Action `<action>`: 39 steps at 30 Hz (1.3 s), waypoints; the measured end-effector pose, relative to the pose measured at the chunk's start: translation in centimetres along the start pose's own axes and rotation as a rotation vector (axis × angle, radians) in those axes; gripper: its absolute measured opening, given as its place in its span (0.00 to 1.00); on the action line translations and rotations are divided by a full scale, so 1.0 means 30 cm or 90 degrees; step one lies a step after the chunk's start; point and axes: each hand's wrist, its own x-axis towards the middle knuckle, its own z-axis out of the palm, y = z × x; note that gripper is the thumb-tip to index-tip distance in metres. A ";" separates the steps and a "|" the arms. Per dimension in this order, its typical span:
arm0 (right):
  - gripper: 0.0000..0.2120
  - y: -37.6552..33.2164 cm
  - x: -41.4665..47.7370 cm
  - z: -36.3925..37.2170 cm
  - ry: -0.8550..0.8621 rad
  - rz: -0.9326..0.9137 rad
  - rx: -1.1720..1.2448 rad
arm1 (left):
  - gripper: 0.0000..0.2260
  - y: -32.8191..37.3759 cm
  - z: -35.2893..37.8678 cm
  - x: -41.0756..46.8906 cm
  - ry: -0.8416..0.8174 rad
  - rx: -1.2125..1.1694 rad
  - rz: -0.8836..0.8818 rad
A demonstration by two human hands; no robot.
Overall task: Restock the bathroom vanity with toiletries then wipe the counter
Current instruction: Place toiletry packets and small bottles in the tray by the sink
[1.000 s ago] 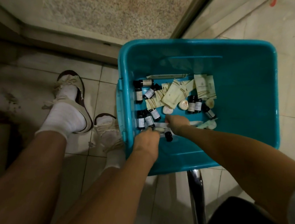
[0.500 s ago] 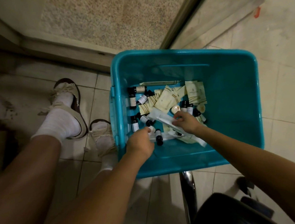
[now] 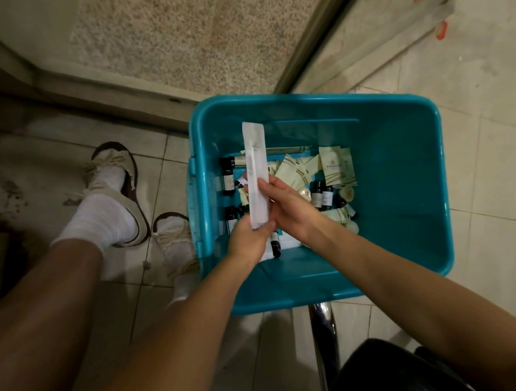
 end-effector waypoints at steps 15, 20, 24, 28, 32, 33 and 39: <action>0.09 -0.048 -0.043 -0.432 0.343 0.186 -0.861 | 0.04 -0.031 -0.008 0.032 0.017 0.008 -0.049; 0.23 0.053 -0.070 -0.489 0.323 0.357 -1.042 | 0.04 -0.055 -0.015 0.046 0.016 0.018 -0.077; 0.27 0.102 -0.031 -0.432 0.372 0.230 -1.277 | 0.11 -0.082 -0.017 0.057 0.025 0.026 -0.086; 0.36 0.106 0.030 -0.403 0.236 0.214 -1.309 | 0.15 -0.101 -0.014 0.072 0.029 -0.001 -0.091; 0.33 0.112 0.067 -0.409 0.250 0.200 -1.391 | 0.17 -0.115 -0.015 0.094 0.022 0.003 -0.092; 0.29 0.113 0.077 -0.411 0.267 0.172 -1.413 | 0.17 -0.115 -0.015 0.095 0.019 0.003 -0.090; 0.17 0.117 0.076 -0.414 0.226 0.265 -1.436 | 0.15 -0.118 -0.012 0.090 0.009 0.033 -0.081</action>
